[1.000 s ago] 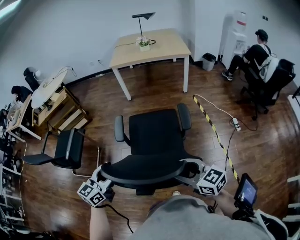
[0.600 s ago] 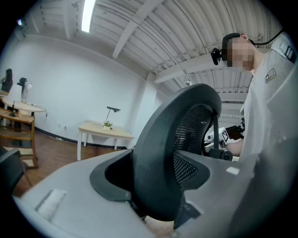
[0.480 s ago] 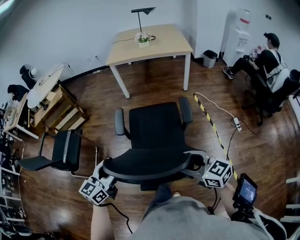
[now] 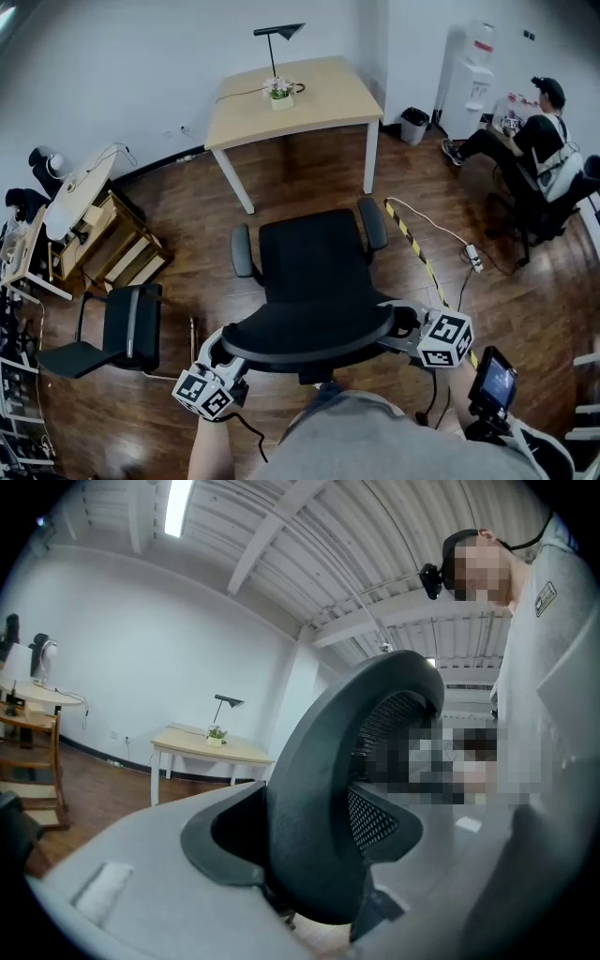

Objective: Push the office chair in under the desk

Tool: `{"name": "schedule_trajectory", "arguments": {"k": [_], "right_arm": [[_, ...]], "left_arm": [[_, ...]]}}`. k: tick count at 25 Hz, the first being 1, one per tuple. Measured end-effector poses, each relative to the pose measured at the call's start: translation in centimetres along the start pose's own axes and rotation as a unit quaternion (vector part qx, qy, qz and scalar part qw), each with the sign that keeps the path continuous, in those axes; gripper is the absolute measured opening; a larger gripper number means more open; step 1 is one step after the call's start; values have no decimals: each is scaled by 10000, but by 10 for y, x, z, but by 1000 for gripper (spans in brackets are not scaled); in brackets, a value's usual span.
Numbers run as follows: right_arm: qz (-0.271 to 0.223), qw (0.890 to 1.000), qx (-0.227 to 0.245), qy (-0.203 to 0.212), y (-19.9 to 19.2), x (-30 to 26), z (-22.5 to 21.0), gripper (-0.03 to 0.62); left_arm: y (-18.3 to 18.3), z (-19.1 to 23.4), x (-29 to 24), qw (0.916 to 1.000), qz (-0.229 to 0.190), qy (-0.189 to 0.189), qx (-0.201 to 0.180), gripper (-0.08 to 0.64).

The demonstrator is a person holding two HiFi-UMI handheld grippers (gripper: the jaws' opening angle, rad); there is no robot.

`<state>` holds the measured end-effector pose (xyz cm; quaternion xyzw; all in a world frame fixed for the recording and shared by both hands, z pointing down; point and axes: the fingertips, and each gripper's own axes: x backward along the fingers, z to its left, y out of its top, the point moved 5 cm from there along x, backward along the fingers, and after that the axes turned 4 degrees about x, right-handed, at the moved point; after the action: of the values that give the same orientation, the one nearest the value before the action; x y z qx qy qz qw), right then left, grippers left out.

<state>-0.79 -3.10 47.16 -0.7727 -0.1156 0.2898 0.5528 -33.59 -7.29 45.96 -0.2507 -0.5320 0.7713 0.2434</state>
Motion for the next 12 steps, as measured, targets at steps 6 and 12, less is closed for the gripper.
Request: {"name": "schedule_trajectory", "arguments": {"k": [6, 12], "right_arm": [[-19, 10000, -17, -75, 11, -16, -33, 252], [-65, 9998, -106, -151, 24, -29, -66, 251]], "left_arm": [[10, 27, -30, 10000, 25, -38, 1, 250], [23, 49, -60, 9999, 36, -100, -10, 250]]}}
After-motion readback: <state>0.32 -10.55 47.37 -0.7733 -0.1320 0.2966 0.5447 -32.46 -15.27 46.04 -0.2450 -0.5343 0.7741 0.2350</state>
